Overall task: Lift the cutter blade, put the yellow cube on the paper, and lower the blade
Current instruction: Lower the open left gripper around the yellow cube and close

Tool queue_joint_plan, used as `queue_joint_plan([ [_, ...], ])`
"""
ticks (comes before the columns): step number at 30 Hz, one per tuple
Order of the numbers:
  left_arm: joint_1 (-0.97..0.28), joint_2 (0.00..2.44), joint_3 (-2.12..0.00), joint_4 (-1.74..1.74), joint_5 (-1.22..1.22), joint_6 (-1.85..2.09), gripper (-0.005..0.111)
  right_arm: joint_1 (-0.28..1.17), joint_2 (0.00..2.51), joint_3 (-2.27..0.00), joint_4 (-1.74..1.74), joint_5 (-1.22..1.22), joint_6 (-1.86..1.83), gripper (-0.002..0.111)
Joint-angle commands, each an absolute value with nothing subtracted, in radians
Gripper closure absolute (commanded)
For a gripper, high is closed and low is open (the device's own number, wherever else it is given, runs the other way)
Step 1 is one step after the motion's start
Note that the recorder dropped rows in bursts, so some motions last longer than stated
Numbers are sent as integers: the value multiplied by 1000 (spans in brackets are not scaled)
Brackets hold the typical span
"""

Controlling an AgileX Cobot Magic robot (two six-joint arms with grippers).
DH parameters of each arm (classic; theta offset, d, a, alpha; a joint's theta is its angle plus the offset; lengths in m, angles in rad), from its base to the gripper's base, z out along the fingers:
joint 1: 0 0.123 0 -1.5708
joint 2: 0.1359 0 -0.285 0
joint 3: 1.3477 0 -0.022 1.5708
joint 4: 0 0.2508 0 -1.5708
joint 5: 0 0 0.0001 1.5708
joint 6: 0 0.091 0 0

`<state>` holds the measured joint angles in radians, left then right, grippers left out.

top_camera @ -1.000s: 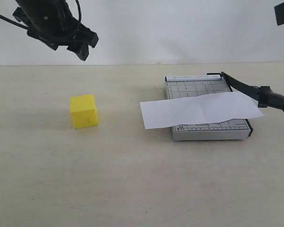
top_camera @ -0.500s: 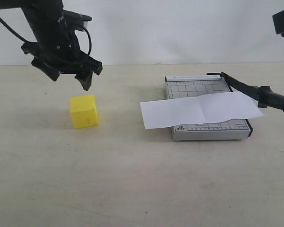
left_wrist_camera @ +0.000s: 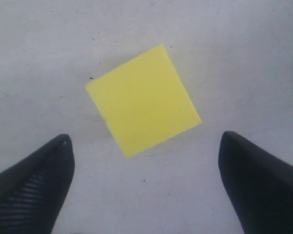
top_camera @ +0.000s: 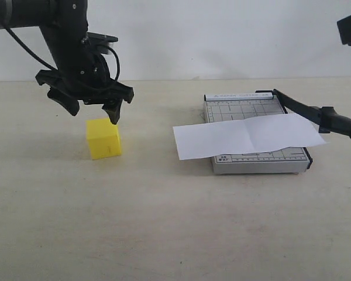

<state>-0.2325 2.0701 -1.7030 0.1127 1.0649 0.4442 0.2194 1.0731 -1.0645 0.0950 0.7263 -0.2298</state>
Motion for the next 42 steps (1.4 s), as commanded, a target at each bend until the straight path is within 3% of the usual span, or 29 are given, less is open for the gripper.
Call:
queue_joint_plan([
  [1,-231,2067,-1700,145,1084,409,29,219,1068,-1070,97,729,-245,108],
  [19,-231,2067,-1700,127,1102,409,29,219,1068,-1070,97,729,-251,108],
  [27,-231,2067,-1700,123,1063,423,16,219,1068,-1070,97,729,-264,108],
  [42,-231,2091,-1700,120,1010,423,16,219,1068,-1070,97,729,-280,108],
])
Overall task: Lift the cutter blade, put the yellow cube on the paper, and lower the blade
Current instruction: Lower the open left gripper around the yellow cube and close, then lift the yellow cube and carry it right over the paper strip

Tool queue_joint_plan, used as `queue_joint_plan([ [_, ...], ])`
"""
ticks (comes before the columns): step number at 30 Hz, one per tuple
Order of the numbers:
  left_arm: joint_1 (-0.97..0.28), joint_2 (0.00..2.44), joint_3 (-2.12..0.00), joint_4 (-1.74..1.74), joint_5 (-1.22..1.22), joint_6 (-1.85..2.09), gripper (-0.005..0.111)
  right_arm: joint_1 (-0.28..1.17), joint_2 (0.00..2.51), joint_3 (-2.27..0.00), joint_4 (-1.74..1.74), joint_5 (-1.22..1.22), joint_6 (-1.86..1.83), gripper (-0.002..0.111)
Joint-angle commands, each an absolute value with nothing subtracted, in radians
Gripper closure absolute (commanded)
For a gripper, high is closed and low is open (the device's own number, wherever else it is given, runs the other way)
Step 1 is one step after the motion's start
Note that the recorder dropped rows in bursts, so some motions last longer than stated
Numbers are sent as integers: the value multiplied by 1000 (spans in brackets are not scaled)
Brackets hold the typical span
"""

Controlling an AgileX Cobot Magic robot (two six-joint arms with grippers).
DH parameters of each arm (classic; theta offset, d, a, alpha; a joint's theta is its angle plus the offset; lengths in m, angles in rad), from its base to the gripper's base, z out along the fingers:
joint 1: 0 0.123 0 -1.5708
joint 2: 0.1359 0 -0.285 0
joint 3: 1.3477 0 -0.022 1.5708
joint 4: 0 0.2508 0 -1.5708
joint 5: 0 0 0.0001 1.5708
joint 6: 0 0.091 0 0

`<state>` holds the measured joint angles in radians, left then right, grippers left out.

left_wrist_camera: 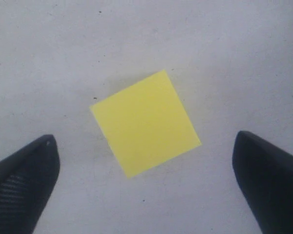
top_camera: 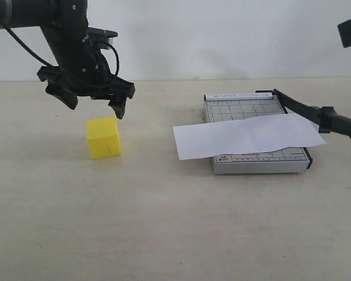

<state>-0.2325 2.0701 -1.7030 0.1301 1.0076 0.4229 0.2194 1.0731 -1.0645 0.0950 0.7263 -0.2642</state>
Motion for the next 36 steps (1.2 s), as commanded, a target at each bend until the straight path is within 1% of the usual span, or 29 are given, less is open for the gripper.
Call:
queue_joint_plan([
  [1,-231,2102,-1700,120,1017,423,16,219,1068,-1070,97,729,-280,108],
  [8,-231,2151,-1700,116,1044,418,16,219,1068,-1070,97,729,-284,108],
  [26,-231,2161,-1700,120,970,418,16,219,1068,-1070,97,729,-296,108],
  [36,-231,2210,-1700,120,990,418,16,219,1068,-1070,95,729,-305,108],
])
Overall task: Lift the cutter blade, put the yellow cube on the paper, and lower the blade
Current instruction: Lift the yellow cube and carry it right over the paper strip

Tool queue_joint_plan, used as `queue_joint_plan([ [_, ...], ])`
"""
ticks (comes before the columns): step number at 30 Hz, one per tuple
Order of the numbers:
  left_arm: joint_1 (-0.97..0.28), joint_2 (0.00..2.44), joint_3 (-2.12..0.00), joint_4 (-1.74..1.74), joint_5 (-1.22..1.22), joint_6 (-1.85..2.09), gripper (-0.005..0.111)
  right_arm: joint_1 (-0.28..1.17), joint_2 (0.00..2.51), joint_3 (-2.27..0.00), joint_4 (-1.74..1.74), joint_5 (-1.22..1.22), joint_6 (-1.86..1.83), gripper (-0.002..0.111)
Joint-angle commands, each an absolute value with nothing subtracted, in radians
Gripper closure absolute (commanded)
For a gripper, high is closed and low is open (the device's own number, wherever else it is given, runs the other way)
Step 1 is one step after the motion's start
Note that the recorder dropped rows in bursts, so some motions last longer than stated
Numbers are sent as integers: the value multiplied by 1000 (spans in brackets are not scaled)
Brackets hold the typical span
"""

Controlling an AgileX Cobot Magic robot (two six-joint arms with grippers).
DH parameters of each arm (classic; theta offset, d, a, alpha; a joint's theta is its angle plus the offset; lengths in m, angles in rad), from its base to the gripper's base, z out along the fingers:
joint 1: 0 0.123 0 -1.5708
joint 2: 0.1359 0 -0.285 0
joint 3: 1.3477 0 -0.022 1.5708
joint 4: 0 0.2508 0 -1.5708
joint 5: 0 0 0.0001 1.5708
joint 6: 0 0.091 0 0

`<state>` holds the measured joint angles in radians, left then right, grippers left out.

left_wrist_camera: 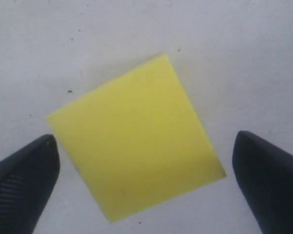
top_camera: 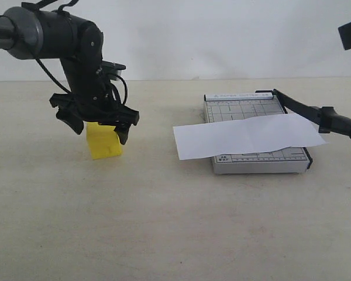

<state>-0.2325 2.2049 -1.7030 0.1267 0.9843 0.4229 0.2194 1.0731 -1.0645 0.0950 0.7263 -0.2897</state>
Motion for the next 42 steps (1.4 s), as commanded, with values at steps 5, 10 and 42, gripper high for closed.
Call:
queue_joint_plan([
  [5,-231,2212,-1700,120,986,418,19,219,1068,-1070,95,727,-305,108],
  [10,-231,2212,-1700,120,982,418,31,219,1068,-1070,95,727,-305,108],
  [42,-456,2099,-1951,-7,1021,629,102,219,1068,-1070,99,715,-303,108],
])
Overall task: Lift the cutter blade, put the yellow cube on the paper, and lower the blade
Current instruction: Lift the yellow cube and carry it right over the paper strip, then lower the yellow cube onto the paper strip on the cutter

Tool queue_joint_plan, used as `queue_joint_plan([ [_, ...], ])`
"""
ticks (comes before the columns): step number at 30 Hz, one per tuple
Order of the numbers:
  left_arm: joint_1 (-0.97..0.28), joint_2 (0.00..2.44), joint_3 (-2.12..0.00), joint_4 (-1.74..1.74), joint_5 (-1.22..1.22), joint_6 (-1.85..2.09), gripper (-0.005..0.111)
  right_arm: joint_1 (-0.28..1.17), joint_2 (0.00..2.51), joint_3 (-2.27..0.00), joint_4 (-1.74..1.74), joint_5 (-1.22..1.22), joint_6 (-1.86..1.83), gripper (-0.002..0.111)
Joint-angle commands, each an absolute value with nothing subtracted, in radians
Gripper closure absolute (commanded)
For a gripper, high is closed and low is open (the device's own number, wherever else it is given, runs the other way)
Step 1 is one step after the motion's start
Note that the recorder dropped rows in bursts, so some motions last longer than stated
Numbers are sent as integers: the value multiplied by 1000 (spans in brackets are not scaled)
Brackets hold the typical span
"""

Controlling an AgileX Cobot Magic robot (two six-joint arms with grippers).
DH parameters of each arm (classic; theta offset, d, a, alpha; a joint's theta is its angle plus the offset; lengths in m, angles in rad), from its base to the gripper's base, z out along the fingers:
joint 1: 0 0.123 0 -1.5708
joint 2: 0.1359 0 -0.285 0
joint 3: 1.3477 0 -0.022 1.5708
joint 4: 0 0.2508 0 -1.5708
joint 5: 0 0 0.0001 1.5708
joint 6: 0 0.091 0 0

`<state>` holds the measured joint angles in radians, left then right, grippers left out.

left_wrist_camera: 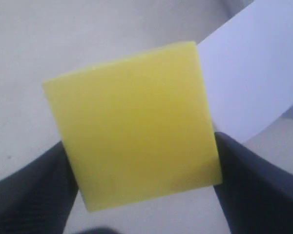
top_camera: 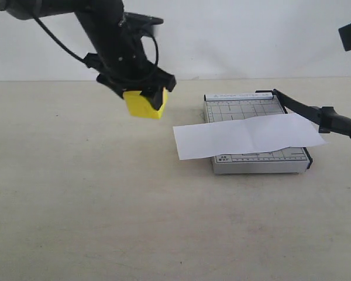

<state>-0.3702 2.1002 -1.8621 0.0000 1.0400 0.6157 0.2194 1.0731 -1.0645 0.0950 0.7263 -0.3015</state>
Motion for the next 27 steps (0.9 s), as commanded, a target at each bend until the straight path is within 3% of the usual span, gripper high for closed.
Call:
queue_joint_plan([
  [1,-469,2103,-1970,-7,1021,629,102,219,1068,-1070,99,715,-303,108],
  [10,-627,2170,-2032,11,1004,644,102,219,1068,-1070,99,715,-300,108],
  [27,-640,2355,-2219,69,1114,656,102,219,1068,-1070,99,711,-302,108],
])
